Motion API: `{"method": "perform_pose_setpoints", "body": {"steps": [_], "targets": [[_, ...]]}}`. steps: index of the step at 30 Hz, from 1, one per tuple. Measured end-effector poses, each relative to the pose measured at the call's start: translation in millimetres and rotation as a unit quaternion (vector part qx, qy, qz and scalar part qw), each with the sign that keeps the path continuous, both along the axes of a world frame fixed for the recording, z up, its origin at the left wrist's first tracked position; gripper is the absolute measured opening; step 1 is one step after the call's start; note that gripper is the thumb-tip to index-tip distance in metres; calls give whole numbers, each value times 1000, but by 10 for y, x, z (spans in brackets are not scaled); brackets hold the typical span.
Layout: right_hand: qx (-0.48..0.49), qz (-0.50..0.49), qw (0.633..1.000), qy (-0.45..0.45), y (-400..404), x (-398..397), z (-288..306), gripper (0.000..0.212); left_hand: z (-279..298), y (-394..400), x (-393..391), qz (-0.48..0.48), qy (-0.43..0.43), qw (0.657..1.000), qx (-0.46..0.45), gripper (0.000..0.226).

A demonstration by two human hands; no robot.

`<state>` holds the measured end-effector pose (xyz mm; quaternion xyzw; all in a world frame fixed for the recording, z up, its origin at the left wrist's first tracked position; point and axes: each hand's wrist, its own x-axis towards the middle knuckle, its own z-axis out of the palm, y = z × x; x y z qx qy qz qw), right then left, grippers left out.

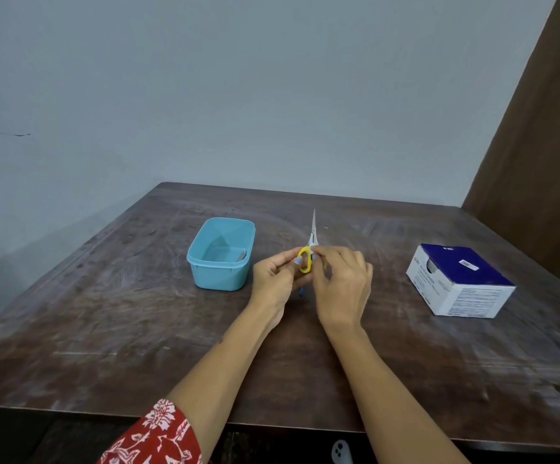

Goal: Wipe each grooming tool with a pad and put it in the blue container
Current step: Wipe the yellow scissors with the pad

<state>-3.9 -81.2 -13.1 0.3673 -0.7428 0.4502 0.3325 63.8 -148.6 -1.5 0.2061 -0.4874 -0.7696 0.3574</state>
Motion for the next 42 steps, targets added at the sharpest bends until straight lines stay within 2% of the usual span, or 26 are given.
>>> {"method": "perform_pose_setpoints", "body": {"steps": [5,10,14,19,23,25,28,33,38,40,42], "targets": [[2,20,1000,7,-17,42,1,11,-8,-9,15,-7,-5,1000,-24,26],[3,-36,999,1,-5,-7,-11,12,-10,-12,5,-4,6,1000,-17,26],[18,-4,1000,17,-20,15,-12,9,16,-1,9,24,-4,999,-37,26],[2,-64,998,-4,-3,-41,-25,14,-6,22,-10,15,-26,998,-52,25],[34,-35,998,46,-32,-21,-31,18,6,20,2,17,-25,998,-55,25],[39,-48,998,23,-43,-15,-37,19,4,7,7,27,-23,998,-56,24],[13,-72,995,-62,-22,-47,-35,19,-7,2,-2,34,-11,997,-62,22],[-19,-11,1000,-12,-18,-23,14,29,-2,-18,-5,48,-2,998,-51,21],[-35,28,998,35,-16,3,31,28,-22,-25,-18,64,-22,997,-48,23],[-28,56,998,18,-18,-7,10,25,-28,-32,-19,67,-23,996,-44,24],[-30,81,995,-39,-7,-4,-5,20,-28,-31,-17,71,-24,996,-48,23]]}}
